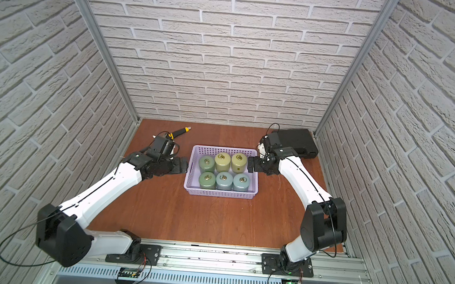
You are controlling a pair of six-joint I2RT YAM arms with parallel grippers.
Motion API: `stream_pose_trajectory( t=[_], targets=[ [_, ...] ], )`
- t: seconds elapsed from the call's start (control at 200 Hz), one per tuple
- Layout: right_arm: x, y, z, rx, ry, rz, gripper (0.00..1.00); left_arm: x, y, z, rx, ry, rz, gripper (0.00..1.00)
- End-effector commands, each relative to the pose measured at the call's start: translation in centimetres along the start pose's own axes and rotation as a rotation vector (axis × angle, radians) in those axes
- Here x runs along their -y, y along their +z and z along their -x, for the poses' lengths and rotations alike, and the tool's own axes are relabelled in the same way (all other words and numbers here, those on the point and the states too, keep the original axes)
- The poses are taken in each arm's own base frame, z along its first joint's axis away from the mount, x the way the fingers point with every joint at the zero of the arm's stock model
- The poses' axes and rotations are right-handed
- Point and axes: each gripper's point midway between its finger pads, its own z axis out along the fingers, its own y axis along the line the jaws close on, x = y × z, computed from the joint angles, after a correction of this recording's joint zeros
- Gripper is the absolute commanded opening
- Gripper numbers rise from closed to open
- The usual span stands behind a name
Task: Take the tea canister out of the basket
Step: Pick up the tea canister from the basket.
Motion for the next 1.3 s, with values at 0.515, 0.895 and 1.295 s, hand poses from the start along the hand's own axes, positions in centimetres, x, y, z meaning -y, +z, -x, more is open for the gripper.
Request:
stream_pose_trajectory(
  t=[0.515, 0.895, 1.295],
  targets=[
    [-5.8, -2.3, -2.0, 0.127, -0.522, 0.191, 0.99, -1.4, -3.0, -6.1, -0.018, 0.102, -0.108, 0.98],
    [-6.2, -0.1, -3.7, 0.058, -0.571, 0.194, 0.99, -2.2, -4.4, -6.1, 0.149, 0.022, -0.150, 0.98],
    [-6.5, 2.7, -3.3, 0.014, -0.563, 0.153, 0.99, -2.8, -4.2, -7.1, 0.101, 0.029, -0.125, 0.98]
  ],
)
